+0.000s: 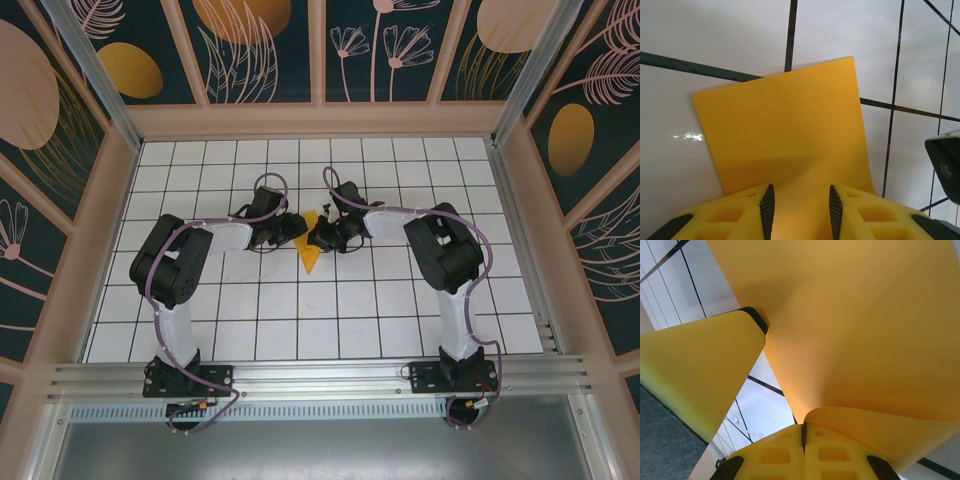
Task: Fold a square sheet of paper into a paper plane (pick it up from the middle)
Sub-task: Third fold the triangle at the center of the table.
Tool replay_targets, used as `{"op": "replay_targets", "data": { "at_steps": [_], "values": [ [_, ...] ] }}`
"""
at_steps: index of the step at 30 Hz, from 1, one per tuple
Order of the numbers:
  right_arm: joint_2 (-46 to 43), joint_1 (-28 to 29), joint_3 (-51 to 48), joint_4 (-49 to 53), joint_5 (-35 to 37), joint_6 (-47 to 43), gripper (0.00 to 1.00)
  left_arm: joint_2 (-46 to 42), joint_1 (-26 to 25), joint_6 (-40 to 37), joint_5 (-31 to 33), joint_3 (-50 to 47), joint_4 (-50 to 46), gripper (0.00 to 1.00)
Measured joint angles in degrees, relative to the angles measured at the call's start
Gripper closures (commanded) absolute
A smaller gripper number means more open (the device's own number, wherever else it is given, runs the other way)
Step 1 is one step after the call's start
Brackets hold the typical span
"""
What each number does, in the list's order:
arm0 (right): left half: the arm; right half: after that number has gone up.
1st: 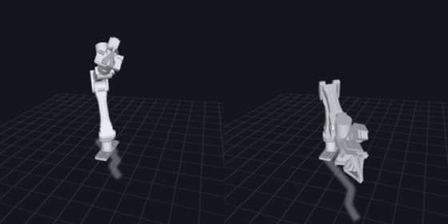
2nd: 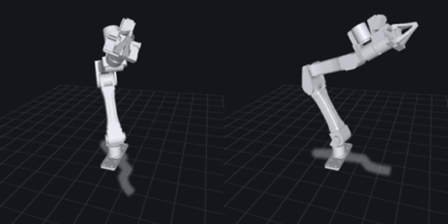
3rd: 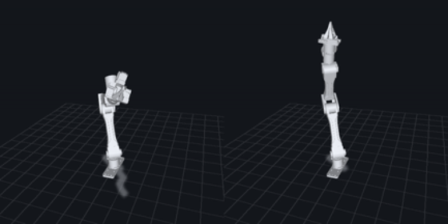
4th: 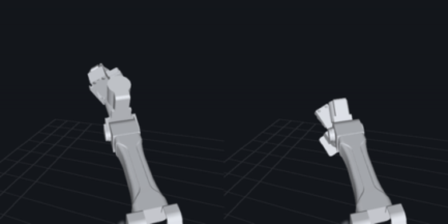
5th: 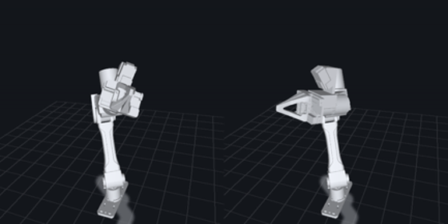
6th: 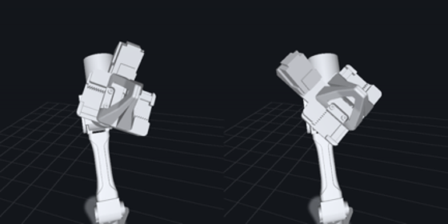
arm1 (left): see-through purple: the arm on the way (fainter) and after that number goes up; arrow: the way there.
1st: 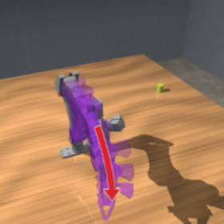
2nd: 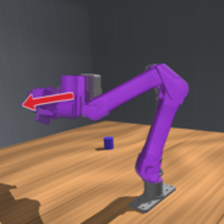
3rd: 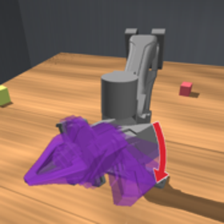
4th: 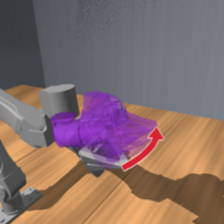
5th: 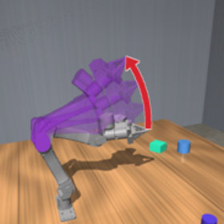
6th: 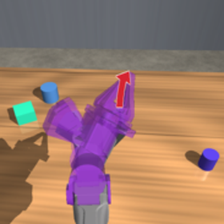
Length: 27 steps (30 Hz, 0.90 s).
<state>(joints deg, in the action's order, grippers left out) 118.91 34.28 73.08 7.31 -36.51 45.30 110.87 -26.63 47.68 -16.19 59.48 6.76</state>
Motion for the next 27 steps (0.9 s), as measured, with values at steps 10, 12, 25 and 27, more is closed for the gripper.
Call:
{"op": "replay_targets", "data": {
  "at_steps": [10, 12, 25, 27],
  "values": [
    [0.74, 0.00, 0.07, -1.03, -1.01, 0.00, 1.00, 0.15, 0.00, -0.02, 0.02, 0.22, -0.37, 0.65],
    [0.87, 0.00, 0.09, -1.14, -1.09, -0.02, 1.00, 0.17, 0.00, -0.02, 0.02, 0.22, -0.37, 0.65],
    [1.31, 0.00, 0.35, -1.46, -1.53, -0.02, 1.00, 0.31, 0.00, -0.02, 0.00, 0.48, -0.59, 0.65],
    [1.64, 0.02, 0.87, -1.44, -1.53, -0.02, 1.00, 0.31, 0.00, -0.02, 0.00, 0.52, -0.63, 0.65]
  ]
}}
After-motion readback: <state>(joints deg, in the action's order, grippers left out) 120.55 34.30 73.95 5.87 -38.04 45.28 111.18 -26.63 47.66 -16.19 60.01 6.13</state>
